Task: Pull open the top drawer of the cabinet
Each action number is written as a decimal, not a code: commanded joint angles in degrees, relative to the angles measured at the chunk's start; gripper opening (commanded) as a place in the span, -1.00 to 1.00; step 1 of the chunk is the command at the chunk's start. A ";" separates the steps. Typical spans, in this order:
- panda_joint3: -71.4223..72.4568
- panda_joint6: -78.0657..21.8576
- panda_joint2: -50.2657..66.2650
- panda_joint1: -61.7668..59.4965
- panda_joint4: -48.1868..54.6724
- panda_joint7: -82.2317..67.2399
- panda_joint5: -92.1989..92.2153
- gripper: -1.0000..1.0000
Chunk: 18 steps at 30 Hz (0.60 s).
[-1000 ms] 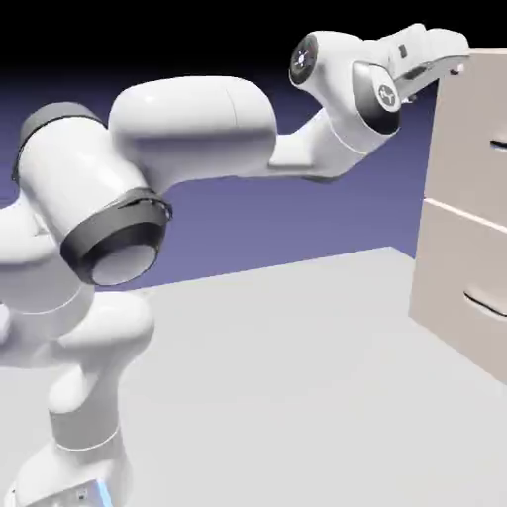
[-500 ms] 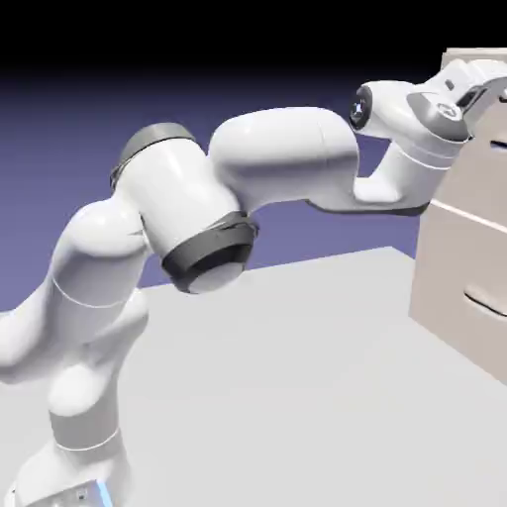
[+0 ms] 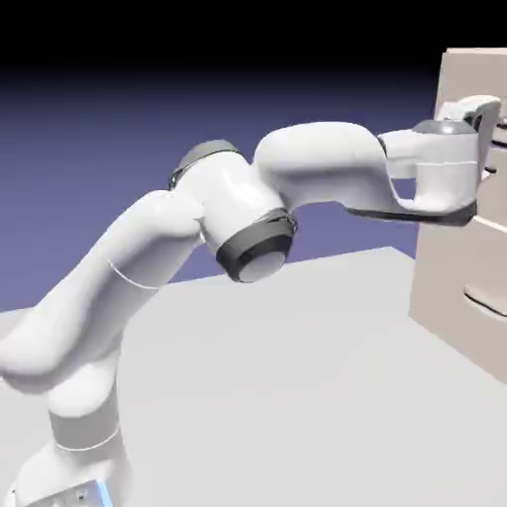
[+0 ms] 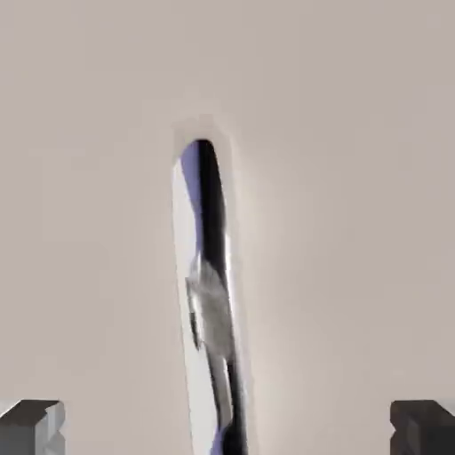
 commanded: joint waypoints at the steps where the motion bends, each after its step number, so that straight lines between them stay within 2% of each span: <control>1: 0.00 0.00 0.00 0.00 0.00 0.00 0.00 0.00; 17: 10.28 -0.40 -19.02 7.91 20.57 -37.93 18.43 0.00; 18: 10.28 -0.40 -19.02 7.91 20.57 -37.93 18.43 -1.00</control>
